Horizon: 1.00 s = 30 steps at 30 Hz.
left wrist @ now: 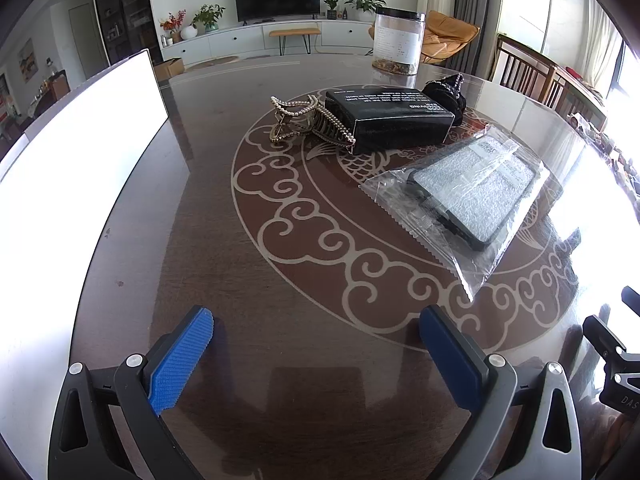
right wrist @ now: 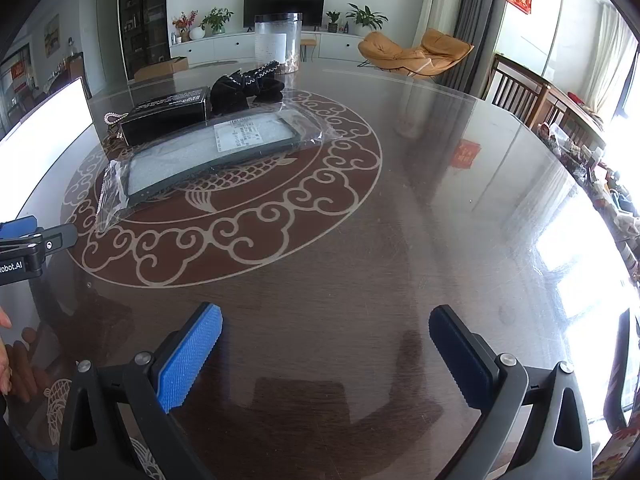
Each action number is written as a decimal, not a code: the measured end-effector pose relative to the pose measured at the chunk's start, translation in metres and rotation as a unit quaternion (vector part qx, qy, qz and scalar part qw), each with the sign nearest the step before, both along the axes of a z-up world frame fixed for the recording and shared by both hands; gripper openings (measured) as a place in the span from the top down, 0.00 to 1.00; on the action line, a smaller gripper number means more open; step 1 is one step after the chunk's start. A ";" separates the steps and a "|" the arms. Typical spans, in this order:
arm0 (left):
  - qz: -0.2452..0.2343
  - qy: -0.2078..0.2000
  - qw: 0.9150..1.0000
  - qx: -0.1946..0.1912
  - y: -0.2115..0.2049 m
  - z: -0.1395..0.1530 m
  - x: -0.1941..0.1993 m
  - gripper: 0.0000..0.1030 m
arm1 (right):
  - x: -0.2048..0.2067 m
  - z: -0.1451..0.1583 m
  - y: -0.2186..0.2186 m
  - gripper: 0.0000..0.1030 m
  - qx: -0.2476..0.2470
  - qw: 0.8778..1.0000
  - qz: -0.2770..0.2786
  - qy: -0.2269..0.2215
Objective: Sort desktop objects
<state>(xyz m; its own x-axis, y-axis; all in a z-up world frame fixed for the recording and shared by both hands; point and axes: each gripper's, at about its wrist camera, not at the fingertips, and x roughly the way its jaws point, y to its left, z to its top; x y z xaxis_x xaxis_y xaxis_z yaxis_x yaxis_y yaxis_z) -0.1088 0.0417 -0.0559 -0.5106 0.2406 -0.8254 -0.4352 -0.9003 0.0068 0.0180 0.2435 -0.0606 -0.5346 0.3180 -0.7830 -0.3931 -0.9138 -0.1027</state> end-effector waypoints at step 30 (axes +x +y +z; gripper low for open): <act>0.001 0.026 0.999 -0.030 0.005 0.001 0.007 0.00 | -0.001 -0.004 0.009 0.00 -0.048 0.999 -0.003 0.002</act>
<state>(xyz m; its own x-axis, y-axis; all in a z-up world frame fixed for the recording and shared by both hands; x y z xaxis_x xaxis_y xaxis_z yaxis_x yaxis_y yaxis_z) -0.1017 0.0468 -0.0551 -0.5536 0.1904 -0.8107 -0.4309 -0.8985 0.0832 0.0173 0.2526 -0.0641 -0.5368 0.2449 -0.8074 -0.3981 -0.9172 -0.0135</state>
